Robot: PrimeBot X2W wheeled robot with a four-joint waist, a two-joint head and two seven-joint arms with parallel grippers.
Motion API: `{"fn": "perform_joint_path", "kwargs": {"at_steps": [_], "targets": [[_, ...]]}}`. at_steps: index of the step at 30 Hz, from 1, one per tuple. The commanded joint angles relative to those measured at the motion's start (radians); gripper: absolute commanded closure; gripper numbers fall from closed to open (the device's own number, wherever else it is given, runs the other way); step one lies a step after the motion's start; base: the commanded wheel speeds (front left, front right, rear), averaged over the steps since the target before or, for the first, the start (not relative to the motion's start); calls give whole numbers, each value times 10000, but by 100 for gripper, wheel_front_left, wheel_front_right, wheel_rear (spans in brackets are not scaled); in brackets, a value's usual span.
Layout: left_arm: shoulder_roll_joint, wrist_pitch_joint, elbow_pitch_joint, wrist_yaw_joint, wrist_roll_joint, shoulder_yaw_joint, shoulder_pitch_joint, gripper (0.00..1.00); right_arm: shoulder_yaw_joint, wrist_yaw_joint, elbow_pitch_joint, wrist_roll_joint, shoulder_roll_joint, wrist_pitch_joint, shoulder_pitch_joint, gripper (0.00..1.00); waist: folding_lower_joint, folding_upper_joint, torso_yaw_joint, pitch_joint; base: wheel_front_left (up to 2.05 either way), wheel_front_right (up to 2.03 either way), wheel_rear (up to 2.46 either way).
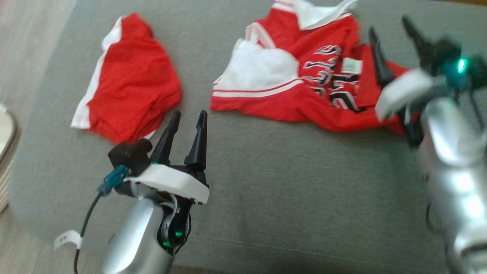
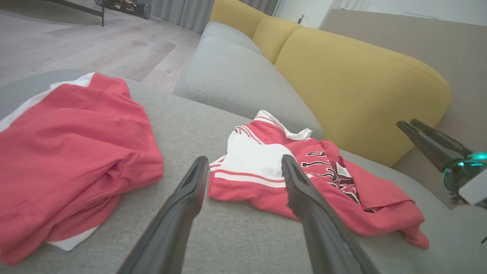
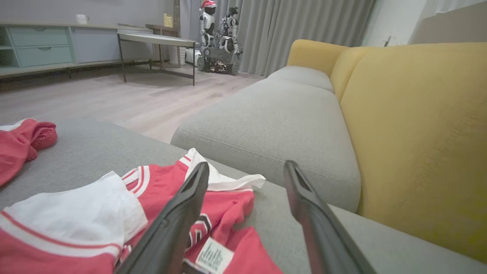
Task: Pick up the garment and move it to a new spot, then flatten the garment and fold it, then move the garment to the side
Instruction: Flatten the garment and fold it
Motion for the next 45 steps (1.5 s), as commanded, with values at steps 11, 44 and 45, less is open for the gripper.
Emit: {"fn": "perform_joint_path", "kwargs": {"at_steps": [11,44,45], "targets": [[110,-124,-201,6,233,440,315,0,-1223,-7,-4423,-705,1085,-117,4510,0,0,0,-1165,-665,0,0,0],[110,-124,-179,-106,129,186,-65,0,181,-7,-2848,-1543,299,1809,2583,0,0,0,-509,343,0,0,0],[110,-124,-181,-112,127,185,-88,0,221,-7,-2679,-1544,248,1829,2477,0,0,0,-481,381,0,0,0]]}}
